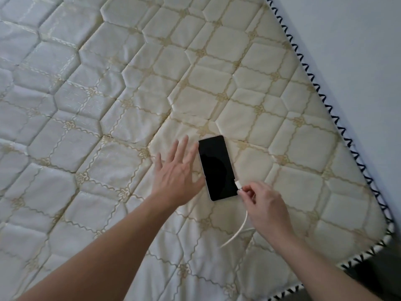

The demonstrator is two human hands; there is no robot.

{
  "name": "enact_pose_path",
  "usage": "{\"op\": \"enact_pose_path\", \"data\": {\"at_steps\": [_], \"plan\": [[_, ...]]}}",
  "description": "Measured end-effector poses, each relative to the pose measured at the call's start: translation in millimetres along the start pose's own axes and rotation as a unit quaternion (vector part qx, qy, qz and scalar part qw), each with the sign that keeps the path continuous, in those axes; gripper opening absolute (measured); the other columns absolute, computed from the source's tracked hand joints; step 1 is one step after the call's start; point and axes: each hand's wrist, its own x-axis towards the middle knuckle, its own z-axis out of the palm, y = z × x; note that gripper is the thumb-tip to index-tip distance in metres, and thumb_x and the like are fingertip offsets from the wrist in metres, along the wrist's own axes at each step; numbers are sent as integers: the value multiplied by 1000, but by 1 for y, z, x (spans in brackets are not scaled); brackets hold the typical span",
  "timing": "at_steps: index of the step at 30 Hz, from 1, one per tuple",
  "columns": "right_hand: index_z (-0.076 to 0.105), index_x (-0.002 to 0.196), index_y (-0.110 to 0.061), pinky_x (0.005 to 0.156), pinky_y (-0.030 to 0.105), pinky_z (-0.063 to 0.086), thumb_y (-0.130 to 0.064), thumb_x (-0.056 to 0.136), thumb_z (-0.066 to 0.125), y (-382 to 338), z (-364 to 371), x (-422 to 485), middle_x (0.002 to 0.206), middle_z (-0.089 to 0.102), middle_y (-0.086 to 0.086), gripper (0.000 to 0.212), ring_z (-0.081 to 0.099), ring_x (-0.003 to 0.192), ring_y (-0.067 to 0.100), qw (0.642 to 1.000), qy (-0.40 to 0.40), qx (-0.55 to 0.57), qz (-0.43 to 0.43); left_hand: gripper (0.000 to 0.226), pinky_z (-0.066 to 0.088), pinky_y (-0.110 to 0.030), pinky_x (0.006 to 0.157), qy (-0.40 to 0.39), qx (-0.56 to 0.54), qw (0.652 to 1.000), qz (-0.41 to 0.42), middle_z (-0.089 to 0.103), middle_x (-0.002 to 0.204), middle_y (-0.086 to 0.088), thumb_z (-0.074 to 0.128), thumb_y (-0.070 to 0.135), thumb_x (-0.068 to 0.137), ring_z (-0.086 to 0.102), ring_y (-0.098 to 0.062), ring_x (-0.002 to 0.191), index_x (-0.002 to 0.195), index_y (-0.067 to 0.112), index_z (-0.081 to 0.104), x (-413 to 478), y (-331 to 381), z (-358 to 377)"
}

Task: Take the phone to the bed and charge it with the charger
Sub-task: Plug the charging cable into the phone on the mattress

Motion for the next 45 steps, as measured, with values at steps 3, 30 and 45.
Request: {"op": "enact_pose_path", "data": {"at_steps": [3, 30, 45], "plan": [[67, 81, -20, 63, 37, 51, -28, 89, 65, 6, 17, -29, 74, 59, -9, 12, 58, 65, 16, 999, -4, 29, 15, 92, 6, -53, 125, 10, 40, 996, 75, -19, 167, 4, 46, 67, 89, -13, -19, 154, 158, 35, -6, 3, 14, 7], [61, 79, -16, 69, 41, 49, -31, 90, 58, -6, 64, -53, 76, 60, -2, 19, 57, 69, 23, 996, 68, 49, 40, 95, 6, -54, 125, -46, 61, 992, 98, -11, 168, 4, 51, 77, 82, -11, -19, 155, 156, 44, 2, 26, 25, 19], [63, 78, -16, 59, 33, 45, -34, 92, 56, -4, 69, -46, 74, 61, 0, 24, 58, 62, 23, 995, 90, -37, 17, 100, 11, -44, 126, -21, 80, 987, 137, 3, 169, -4, 57, 75, 79, 3, -25, 155, 158, 38, 8, 44, 24, 6]]}}
